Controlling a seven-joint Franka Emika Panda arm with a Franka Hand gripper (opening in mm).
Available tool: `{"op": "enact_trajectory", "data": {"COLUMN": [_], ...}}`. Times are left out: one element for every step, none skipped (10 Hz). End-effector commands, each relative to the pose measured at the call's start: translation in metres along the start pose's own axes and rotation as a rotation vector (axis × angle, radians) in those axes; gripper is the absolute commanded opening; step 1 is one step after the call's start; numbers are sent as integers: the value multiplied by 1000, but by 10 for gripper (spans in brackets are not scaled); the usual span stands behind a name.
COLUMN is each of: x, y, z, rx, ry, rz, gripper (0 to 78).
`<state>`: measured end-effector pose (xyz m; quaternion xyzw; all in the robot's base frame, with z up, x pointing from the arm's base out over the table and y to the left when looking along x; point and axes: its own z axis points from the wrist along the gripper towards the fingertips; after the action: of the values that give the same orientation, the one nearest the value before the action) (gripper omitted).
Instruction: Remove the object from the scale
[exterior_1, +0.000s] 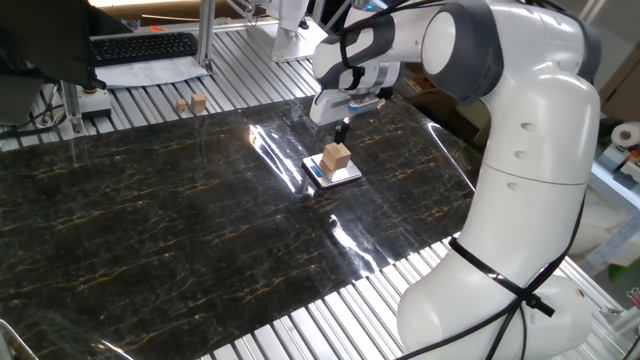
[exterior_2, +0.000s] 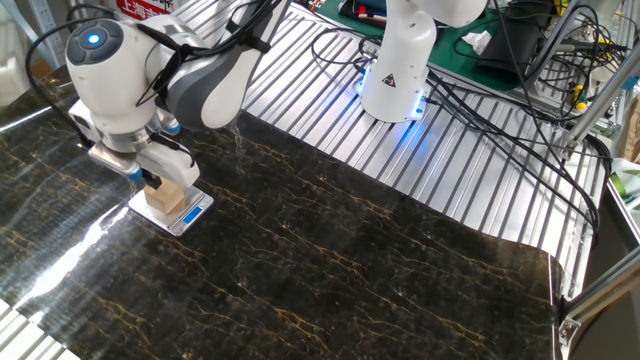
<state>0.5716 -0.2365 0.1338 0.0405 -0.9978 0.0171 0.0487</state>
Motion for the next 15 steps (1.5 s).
{"op": "enact_trajectory", "data": {"x": [0, 2, 4, 4, 4, 4, 4, 4, 4, 4, 4, 4, 4, 4, 4], "y": [5, 7, 6, 7, 7, 7, 7, 7, 7, 7, 7, 7, 7, 7, 7], "z": [-2, -2, -1, -1, -1, -1, 0, 3, 4, 4, 5, 5, 5, 5, 5], "rx": [0, 0, 0, -1, 2, 3, 2, 2, 1, -1, -1, -2, -1, -1, -4], "ry": [-2, 1, 0, 0, -1, -1, -2, -5, -6, -7, -7, -7, -7, -7, -20], "rz": [21, 26, 28, 26, 31, 32, 35, 36, 35, 34, 34, 34, 37, 37, 56], "gripper": [0, 0, 0, 0, 0, 0, 0, 0, 0, 0, 0, 0, 0, 0, 0]}}
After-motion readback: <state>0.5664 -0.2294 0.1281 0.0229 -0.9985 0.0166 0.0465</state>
